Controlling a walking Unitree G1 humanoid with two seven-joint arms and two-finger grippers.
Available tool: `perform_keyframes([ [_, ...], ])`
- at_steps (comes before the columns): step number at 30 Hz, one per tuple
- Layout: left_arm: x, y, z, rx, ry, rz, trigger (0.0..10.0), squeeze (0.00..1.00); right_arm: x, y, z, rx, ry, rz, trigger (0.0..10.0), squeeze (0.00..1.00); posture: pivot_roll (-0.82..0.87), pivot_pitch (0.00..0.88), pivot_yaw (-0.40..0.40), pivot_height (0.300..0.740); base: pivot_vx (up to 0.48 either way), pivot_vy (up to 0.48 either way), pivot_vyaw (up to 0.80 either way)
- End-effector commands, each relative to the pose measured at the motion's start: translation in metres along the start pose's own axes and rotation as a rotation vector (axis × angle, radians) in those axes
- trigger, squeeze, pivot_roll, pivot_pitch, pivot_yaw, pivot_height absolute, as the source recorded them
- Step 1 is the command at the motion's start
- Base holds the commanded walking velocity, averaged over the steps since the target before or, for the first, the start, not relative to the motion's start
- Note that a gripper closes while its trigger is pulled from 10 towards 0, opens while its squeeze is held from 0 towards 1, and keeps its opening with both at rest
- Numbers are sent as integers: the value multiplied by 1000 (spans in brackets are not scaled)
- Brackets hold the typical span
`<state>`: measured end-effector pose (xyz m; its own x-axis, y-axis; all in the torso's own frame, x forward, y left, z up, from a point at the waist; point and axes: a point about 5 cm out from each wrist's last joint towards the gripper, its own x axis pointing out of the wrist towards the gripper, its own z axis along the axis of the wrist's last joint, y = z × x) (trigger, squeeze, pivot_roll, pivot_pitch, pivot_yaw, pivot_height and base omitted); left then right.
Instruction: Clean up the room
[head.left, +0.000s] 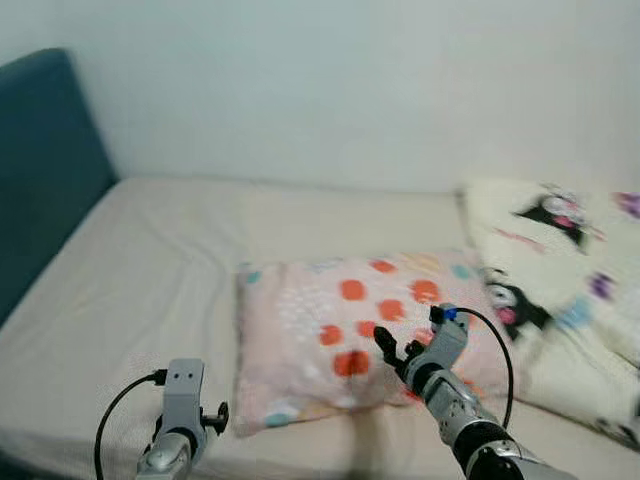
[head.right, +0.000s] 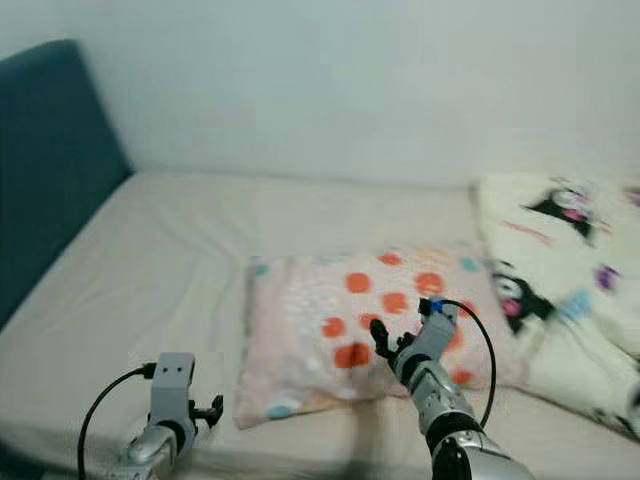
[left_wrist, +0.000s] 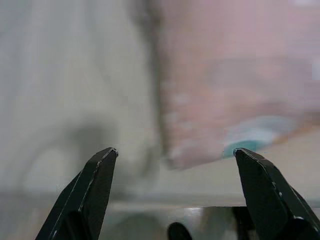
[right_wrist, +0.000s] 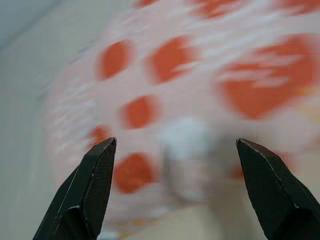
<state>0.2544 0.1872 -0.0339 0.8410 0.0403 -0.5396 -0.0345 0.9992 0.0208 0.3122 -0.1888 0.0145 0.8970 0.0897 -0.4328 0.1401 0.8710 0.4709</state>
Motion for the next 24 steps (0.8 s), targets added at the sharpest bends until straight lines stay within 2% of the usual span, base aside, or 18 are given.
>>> perform_keyframes([
  [1, -1, 0, -6, 13, 32, -6, 10000, 0, -2, -3, -10, 21, 33, -25, 10000, 0, -97, 91, -29, 720, 0, 0, -738],
  [5, -2, 0, -6, 20, 32, -6, 10000, 0, -2, -4, -10, 56, 24, -34, 10000, 0, -98, 96, -24, 720, 0, 0, 0],
  [10, -2, 1, -7, 35, 35, -5, 10000, 0, -2, -2, -12, 53, 54, -28, 10000, 0, -98, 100, -21, 720, 0, 0, 0],
  [19, -3, 5, -8, 59, 39, 10, 10000, 0, -2, -1, -14, 77, 72, -13, 10000, 0, -96, 114, -18, 670, 0, 0, 0],
  [24, -4, 6, -10, 70, 43, 14, 10000, 0, -2, 1, -18, 54, 113, 13, 10000, 0, -96, 121, -15, 650, 0, 0, 0],
])
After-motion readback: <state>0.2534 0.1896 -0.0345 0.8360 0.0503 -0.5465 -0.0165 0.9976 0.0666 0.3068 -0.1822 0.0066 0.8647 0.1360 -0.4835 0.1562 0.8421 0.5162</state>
